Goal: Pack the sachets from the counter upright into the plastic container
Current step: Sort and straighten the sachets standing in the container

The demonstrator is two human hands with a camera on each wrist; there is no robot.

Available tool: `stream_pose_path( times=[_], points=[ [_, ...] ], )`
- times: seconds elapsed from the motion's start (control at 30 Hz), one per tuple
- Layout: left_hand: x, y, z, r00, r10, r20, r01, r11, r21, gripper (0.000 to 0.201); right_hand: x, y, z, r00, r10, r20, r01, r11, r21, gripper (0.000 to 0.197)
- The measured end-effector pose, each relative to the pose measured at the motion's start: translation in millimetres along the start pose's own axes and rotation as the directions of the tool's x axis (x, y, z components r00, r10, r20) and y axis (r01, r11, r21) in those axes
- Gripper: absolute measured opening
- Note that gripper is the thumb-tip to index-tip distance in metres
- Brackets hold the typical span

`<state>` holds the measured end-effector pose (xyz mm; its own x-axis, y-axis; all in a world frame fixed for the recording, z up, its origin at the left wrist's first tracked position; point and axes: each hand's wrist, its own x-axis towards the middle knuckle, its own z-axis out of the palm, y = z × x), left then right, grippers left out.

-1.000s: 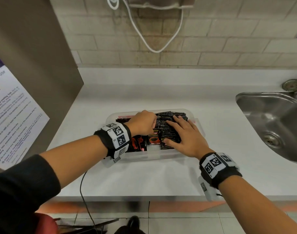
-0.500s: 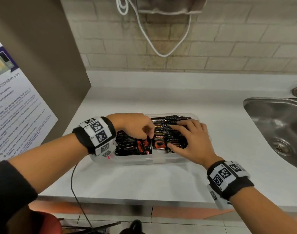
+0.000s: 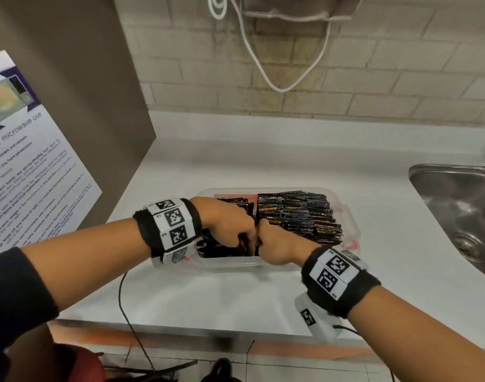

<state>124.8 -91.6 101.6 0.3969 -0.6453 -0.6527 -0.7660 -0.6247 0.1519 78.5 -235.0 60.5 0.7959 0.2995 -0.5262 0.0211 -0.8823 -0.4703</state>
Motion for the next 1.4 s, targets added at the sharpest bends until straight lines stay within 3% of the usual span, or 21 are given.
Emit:
stream_pose_path(
  times=[0.13,0.23,0.33,0.43,0.53,0.6,0.73,0.83,1.0,1.1,1.23,1.4],
  points=[
    [-2.8,-5.0,1.2,0.994,0.080,-0.071,-0.083,0.996,-0.034,0.048,4.7,5.5,3.3,0.999,0.011,-0.038,-0.010,0.999,0.033,0.031],
    [-4.7,-9.5,1.3,0.972,0.143,-0.189,-0.156,0.986,-0.058,0.042,5.3,5.9,2.8,1.000,0.003,-0.027,-0.003,1.000,0.017,0.025],
    [-3.3,-13.1,5.0,0.929,0.154,-0.336,-0.170,0.985,-0.019,0.038,-1.2,5.0,-1.1,1.000,-0.009,-0.019,0.010,0.999,0.042,0.025],
    [-4.9,-17.6,6.2,0.884,0.147,-0.445,-0.215,0.971,-0.106,0.033,-12.5,4.6,-11.3,0.999,-0.042,-0.028,0.045,0.992,0.116,0.018],
    [-9.0,-23.3,-0.6,0.802,0.104,-0.588,-0.268,0.943,-0.199,0.029,-26.6,6.9,-24.3,0.995,-0.086,-0.055,0.098,0.956,0.276,0.011],
    [-11.2,-23.8,-8.3,0.734,0.074,-0.675,-0.314,0.918,-0.241,0.027,-32.4,10.1,-32.4,0.983,-0.126,-0.137,0.171,0.902,0.397,0.025],
    [-8.8,-13.3,-21.7,0.628,0.019,-0.778,-0.377,0.882,-0.283,0.023,-38.7,17.1,-41.8,0.950,-0.100,-0.295,0.289,0.633,0.718,0.042],
    [-3.3,1.0,-28.0,0.583,-0.051,-0.811,-0.425,0.831,-0.358,0.021,-43.1,27.0,-44.1,0.907,-0.092,-0.412,0.388,0.563,0.729,0.039],
    [5.9,24.9,-33.0,0.584,-0.124,-0.802,-0.535,0.684,-0.495,0.039,-52.8,52.2,-45.7,0.828,-0.042,-0.559,0.490,0.536,0.687,0.035],
    [12.8,34.1,-29.7,0.568,-0.243,-0.786,-0.555,0.593,-0.584,0.040,-59.8,71.9,-43.7,0.796,-0.008,-0.605,0.527,0.500,0.687,0.030],
    [24.5,49.4,-18.6,0.546,-0.348,-0.762,-0.570,0.512,-0.642,0.020,-66.5,91.0,-34.2,0.801,-0.020,-0.598,0.548,0.428,0.719,0.026],
    [42.5,66.3,-1.9,0.517,-0.465,-0.719,-0.633,0.357,-0.686,0.015,-68.4,103.6,-23.4,0.825,-0.045,-0.563,0.529,0.413,0.742,0.026]
  ],
)
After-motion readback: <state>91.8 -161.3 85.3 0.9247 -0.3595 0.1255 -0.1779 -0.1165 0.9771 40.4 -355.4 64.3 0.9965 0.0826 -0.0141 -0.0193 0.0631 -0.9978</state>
